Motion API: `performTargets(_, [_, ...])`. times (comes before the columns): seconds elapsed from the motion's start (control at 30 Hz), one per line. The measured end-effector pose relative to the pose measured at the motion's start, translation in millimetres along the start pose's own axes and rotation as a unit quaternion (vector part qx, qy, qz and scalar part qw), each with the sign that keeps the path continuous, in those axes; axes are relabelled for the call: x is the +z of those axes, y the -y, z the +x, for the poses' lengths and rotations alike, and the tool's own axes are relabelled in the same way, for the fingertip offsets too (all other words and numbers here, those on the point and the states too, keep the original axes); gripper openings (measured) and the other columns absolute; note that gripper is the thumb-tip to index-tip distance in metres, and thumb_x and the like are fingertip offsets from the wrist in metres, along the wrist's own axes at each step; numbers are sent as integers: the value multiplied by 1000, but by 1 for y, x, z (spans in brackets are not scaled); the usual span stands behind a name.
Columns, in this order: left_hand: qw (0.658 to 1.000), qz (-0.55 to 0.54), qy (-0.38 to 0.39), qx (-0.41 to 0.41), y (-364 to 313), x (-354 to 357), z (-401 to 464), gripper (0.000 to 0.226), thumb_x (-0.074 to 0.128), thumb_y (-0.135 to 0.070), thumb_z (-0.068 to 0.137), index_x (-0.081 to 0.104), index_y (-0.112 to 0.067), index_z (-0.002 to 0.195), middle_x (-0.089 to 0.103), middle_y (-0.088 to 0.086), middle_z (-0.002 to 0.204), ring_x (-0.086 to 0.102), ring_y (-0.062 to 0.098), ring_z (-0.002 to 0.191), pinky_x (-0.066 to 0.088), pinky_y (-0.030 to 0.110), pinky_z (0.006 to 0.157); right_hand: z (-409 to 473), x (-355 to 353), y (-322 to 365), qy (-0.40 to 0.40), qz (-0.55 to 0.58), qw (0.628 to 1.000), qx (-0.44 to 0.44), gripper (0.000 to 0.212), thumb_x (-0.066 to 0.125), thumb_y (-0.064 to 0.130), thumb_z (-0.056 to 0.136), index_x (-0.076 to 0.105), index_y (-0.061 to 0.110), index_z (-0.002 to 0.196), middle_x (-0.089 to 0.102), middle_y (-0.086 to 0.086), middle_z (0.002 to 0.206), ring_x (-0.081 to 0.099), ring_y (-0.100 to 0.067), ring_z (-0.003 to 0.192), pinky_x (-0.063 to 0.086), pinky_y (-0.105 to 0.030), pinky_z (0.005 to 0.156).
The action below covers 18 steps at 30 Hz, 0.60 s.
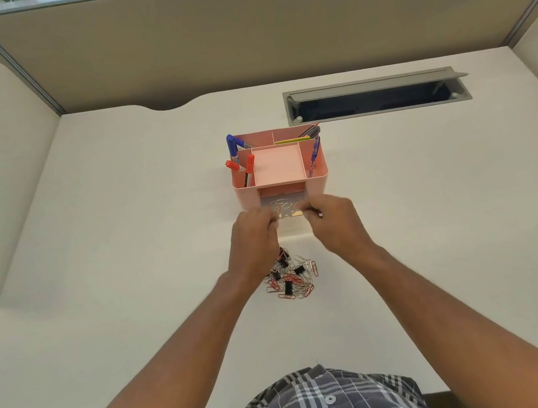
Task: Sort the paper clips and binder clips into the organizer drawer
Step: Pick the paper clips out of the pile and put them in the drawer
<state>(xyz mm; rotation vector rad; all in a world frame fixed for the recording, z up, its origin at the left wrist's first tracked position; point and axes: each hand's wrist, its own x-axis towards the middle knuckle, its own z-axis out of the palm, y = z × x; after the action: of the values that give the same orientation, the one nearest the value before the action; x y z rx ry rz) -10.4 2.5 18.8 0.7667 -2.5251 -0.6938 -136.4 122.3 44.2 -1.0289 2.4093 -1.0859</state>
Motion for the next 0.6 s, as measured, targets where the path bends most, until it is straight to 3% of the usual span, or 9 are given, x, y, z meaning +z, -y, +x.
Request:
performTargets(0.1, [995, 59, 75, -42, 12, 16, -22, 16, 58, -19, 93, 71, -15, 100, 69, 5, 93, 57, 28, 90, 48, 43, 79, -16, 16, -21, 113, -104, 985, 79, 19, 59, 17, 91, 73, 15, 104, 73, -5, 105, 65, -24, 98, 51, -33, 88])
performTargets(0.17, [985, 106, 117, -72, 16, 25, -31, 21, 59, -29, 93, 70, -16, 106, 68, 6, 101, 57, 29, 97, 45, 39, 80, -26, 29, -31, 156, -132, 973, 106, 16, 59, 20, 91, 73, 14, 98, 73, -6, 100, 65, -27, 96, 49, -31, 80])
performTargets(0.27, [971, 174, 140, -79, 18, 31, -38, 24, 57, -36, 92, 70, -19, 104, 64, 4, 101, 54, 28, 96, 39, 36, 75, -33, 47, -33, 152, -132, 974, 102, 16, 61, 24, 89, 70, 12, 93, 67, -8, 97, 62, -29, 94, 43, -30, 71])
performTargets(0.37, [966, 189, 154, -87, 17, 34, -37, 24, 54, -37, 93, 70, -20, 101, 61, 3, 99, 53, 27, 97, 38, 36, 76, -30, 59, -28, 139, -119, 979, 89, 25, 66, 28, 87, 70, 11, 105, 64, -8, 105, 61, -27, 97, 46, -31, 76])
performTargets(0.6, [966, 167, 166, -110, 15, 36, -31, 18, 57, -30, 90, 71, -22, 94, 63, 2, 97, 54, 28, 97, 38, 36, 75, -24, 67, -23, 135, -120, 979, 95, 11, 64, 18, 82, 72, 15, 89, 66, -7, 99, 62, -26, 93, 53, -36, 75])
